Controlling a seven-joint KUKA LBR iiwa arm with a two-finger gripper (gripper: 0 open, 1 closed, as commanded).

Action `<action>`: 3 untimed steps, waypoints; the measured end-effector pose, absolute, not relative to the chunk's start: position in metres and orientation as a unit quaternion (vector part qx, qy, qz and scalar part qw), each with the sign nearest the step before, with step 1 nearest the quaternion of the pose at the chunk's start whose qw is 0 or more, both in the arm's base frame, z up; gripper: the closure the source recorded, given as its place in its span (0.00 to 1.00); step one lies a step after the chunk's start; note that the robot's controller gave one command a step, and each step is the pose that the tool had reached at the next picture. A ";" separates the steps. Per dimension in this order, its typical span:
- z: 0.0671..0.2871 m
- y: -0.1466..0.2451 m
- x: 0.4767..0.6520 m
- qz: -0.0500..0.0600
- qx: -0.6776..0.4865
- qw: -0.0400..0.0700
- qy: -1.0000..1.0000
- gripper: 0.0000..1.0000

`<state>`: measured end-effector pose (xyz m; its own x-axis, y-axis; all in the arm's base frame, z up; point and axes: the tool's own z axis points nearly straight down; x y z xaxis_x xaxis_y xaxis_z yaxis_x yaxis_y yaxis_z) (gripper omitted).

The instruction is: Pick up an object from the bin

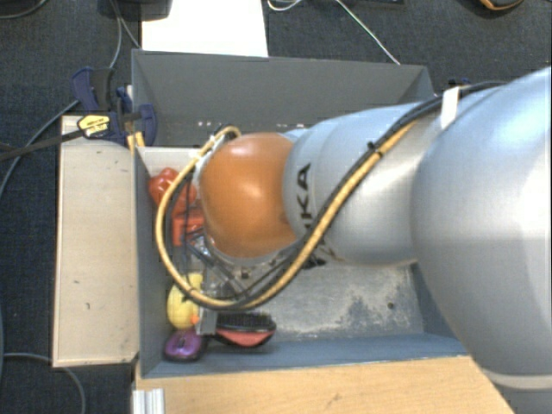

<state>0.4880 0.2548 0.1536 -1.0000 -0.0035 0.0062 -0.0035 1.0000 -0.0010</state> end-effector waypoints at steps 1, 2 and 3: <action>0.158 0.253 0.490 -0.001 -0.002 -0.001 -1.000 0.00; 0.103 0.251 0.500 -0.002 -0.056 -0.002 -0.998 0.00; 0.079 0.257 0.516 -0.001 -0.114 0.004 -0.993 0.00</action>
Offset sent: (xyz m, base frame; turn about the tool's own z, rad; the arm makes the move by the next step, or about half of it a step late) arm 0.0116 -0.0057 -0.0836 0.1200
